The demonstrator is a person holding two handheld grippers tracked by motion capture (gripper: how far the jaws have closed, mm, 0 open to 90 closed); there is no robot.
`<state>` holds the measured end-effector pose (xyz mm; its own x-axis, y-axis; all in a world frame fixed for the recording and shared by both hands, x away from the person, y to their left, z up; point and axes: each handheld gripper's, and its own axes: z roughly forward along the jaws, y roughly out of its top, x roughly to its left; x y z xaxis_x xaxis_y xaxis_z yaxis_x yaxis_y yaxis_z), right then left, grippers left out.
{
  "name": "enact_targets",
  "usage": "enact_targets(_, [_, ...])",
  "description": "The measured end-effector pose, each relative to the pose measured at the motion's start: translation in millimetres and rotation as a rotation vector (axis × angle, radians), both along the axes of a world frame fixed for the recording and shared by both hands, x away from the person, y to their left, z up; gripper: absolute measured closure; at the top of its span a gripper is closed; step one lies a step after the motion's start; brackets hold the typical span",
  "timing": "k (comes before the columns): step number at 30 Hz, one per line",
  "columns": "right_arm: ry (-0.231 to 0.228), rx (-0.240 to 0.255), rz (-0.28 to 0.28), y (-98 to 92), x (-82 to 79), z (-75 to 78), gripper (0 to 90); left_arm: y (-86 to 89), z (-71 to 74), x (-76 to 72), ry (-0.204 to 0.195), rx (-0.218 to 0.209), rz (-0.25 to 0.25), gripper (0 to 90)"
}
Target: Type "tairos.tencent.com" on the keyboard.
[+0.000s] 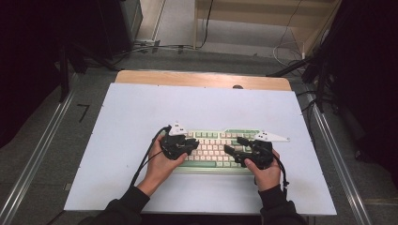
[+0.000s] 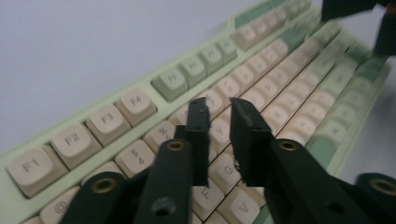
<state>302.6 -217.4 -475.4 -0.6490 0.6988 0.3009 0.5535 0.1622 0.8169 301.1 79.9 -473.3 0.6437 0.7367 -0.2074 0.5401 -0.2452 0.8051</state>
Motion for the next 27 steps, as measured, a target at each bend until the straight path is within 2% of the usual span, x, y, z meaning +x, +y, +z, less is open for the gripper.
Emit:
enact_targets(3, [0.002, 0.003, -0.003, -0.8, 0.0, 0.5, 24.4, 10.8, 8.6, -2.3, -0.048, -0.100, 0.026, 52.2])
enact_targets(5, [0.002, 0.004, -0.003, -1.0, -0.2, 0.7, 24.5, 18.9, 12.3, -4.1, -0.066, -0.170, 0.037, 49.3])
enact_targets(7, [0.000, 0.005, -0.003, -1.0, -0.3, 0.9, 24.4, 24.3, 14.5, -5.4, -0.092, -0.190, 0.054, 42.7])
enact_targets(10, [0.001, 0.004, -0.003, -0.8, -0.3, 0.8, 24.5, 30.6, 15.3, -7.9, -0.118, -0.187, 0.074, 37.5])
enact_targets(13, [0.002, 0.004, -0.003, -0.4, -0.4, 0.7, 24.5, 35.5, 14.5, -10.7, -0.126, -0.174, 0.092, 32.3])
enact_targets(21, [-0.001, 0.004, -0.002, -0.5, -0.3, 0.8, 24.4, 37.8, 6.3, -13.7, -0.136, -0.105, 0.122, 27.1])
enact_targets(27, [-0.003, 0.004, 0.000, -0.7, -0.7, 1.0, 24.4, 40.0, 2.3, -14.2, -0.137, -0.103, 0.151, 27.3])
